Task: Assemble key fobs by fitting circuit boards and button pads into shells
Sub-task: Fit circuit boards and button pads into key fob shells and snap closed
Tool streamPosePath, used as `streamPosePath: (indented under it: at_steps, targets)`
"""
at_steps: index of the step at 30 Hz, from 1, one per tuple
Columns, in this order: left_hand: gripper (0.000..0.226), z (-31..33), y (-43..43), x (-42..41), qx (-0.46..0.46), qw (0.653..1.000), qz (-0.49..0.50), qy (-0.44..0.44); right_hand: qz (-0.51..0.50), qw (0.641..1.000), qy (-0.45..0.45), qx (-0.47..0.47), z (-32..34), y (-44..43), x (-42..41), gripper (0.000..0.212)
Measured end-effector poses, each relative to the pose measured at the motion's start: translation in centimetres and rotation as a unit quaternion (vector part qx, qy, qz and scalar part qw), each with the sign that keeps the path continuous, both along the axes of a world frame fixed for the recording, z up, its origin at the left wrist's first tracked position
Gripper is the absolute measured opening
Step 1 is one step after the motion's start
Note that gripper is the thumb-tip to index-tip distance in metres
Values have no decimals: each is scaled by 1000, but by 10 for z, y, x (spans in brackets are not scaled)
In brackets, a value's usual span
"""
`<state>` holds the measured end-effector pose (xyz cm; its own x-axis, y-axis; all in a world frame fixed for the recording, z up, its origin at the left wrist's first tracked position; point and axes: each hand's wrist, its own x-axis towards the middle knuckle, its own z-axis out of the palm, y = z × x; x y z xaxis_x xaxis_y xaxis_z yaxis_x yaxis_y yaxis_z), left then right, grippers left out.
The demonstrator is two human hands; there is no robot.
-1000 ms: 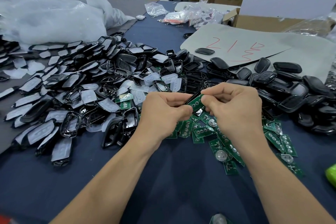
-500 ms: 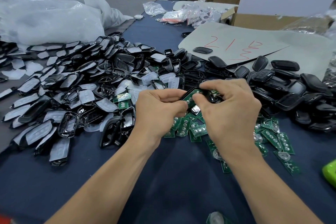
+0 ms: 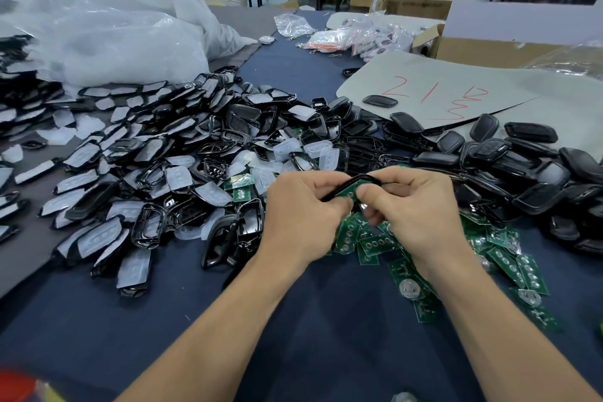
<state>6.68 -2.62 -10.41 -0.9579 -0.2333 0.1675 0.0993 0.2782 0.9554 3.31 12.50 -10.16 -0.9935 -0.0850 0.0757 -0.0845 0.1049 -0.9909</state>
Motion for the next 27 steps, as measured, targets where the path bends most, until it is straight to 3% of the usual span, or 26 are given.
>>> streamPosePath:
  at_steps: [4, 9, 16, 19, 23, 27]
  targets:
    - [41, 6, -7, -4, -14, 996, 81, 29, -17, 995, 31, 90, -2, -7, 1, 10]
    - [18, 14, -30, -8, 143, 975, 167, 17, -12, 978, 88, 189, 7, -25, 6, 22]
    - [19, 29, -62, -7, 311, 929, 196, 48, 98, 957, 112, 250, 22, -101, -20, 27]
    - [20, 39, -88, -2, 316, 923, 209, 63, 142, 944, 123, 271, 24, -137, -28, 25]
    - [22, 48, -134, 1, 254, 931, 254, 67, 186, 914, 153, 326, 28, -180, -36, 29]
    - [19, 51, -162, 0, 258, 906, 320, 103, 235, 902, 137, 336, 29, -226, -49, 24]
